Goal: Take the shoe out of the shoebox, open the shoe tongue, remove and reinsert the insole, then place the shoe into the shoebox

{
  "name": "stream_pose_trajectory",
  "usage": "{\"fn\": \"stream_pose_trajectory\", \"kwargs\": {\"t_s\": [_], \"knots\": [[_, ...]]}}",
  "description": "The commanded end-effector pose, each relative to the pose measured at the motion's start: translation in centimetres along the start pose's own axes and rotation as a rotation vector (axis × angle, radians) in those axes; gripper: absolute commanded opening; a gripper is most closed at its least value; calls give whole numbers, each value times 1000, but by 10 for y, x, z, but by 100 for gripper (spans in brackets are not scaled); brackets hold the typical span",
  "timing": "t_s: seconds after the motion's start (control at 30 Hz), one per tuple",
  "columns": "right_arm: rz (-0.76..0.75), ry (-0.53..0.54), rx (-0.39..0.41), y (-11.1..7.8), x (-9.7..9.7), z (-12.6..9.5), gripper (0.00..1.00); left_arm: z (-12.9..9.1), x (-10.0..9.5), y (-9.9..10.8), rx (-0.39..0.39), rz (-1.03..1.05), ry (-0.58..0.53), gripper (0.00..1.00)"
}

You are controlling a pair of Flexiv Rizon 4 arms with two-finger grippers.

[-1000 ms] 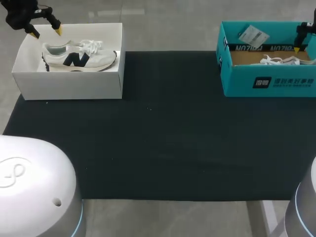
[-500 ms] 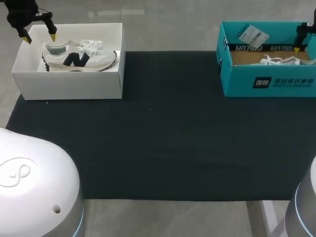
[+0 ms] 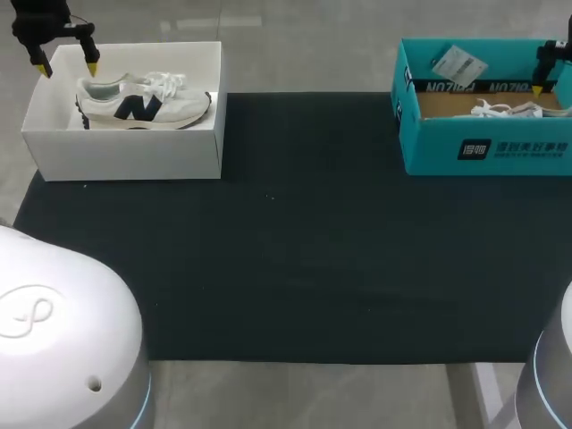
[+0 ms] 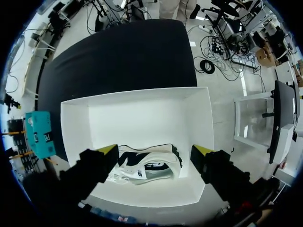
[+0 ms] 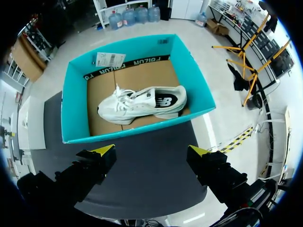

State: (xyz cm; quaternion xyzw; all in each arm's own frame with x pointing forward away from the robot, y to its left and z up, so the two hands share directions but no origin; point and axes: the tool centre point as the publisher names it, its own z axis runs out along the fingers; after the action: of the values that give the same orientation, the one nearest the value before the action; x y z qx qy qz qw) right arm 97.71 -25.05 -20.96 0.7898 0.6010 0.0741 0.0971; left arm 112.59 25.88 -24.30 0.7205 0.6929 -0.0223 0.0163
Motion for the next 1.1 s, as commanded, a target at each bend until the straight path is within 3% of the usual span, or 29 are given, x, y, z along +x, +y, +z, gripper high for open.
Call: {"fn": "stream_pose_trajectory", "kwargs": {"t_s": [0.03, 0.27, 0.67, 0.73, 0.8, 0.83, 0.93, 1.0, 1.1], "knots": [[0, 1, 0, 0, 0, 0, 100, 19, 21, 27, 10, -10, 0, 100], [0, 1, 0, 0, 0, 0, 100, 40, 42, 62, -11, -7, 29, 100], [0, 1, 0, 0, 0, 0, 100, 63, 31, 97, -14, 69, 64, 100], [0, 1, 0, 0, 0, 0, 100, 66, 33, 100, -12, 73, 57, 93], [0, 1, 0, 0, 0, 0, 100, 68, 35, 101, -17, 85, 48, 71], [0, 1, 0, 0, 0, 0, 100, 70, 36, 103, -18, 86, 49, 65], [0, 1, 0, 0, 0, 0, 100, 74, 39, 106, -23, 91, 44, 64], [0, 1, 0, 0, 0, 0, 100, 76, 40, 107, -23, 86, 45, 51], [0, 1, 0, 0, 0, 0, 100, 80, 43, 108, -20, 84, 43, 54]]}}
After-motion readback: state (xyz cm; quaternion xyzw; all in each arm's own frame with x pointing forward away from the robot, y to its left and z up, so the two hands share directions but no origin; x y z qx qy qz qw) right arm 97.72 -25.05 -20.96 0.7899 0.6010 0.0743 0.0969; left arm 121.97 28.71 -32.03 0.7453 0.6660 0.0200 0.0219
